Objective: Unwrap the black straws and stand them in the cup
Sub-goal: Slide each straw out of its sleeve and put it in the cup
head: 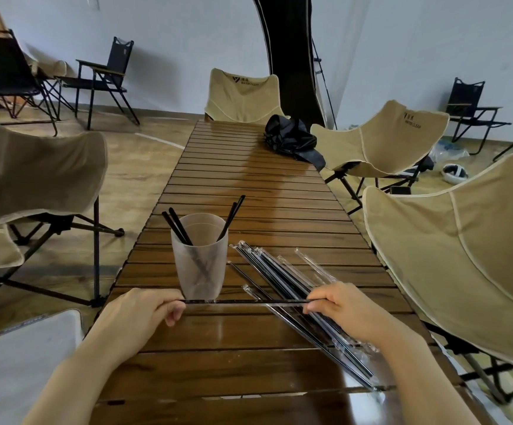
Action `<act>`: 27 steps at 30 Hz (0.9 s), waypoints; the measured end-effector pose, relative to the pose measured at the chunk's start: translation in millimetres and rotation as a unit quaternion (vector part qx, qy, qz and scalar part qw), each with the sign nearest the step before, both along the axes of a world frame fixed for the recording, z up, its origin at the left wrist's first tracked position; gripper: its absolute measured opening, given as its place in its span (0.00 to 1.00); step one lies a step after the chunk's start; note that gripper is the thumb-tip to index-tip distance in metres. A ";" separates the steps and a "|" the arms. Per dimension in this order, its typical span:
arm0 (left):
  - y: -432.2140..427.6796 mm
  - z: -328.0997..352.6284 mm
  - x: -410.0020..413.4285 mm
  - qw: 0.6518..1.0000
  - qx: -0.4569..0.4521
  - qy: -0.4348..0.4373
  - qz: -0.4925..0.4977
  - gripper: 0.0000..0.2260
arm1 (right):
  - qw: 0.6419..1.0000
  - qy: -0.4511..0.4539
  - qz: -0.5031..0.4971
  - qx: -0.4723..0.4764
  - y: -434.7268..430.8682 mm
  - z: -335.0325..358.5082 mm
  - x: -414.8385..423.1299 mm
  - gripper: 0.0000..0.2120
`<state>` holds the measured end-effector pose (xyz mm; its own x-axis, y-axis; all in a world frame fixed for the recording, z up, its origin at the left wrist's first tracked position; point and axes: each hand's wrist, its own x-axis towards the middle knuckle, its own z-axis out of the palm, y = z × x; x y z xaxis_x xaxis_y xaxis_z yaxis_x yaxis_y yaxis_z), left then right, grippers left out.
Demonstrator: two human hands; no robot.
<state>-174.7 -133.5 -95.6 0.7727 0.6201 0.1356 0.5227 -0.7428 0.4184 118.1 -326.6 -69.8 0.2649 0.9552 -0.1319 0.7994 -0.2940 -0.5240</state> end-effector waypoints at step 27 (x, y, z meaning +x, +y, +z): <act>-8.2 2.3 9.0 0.999 -0.037 0.009 -0.038 0.13 | 0.997 -0.018 -0.071 -0.012 -5.1 12.7 -1.8 0.11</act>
<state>-165.6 -141.6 -93.3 0.8203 0.5667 0.0766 0.4736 -0.7483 0.4645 116.3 -331.7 -57.0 0.4020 0.9044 -0.1430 0.7665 -0.4178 -0.4877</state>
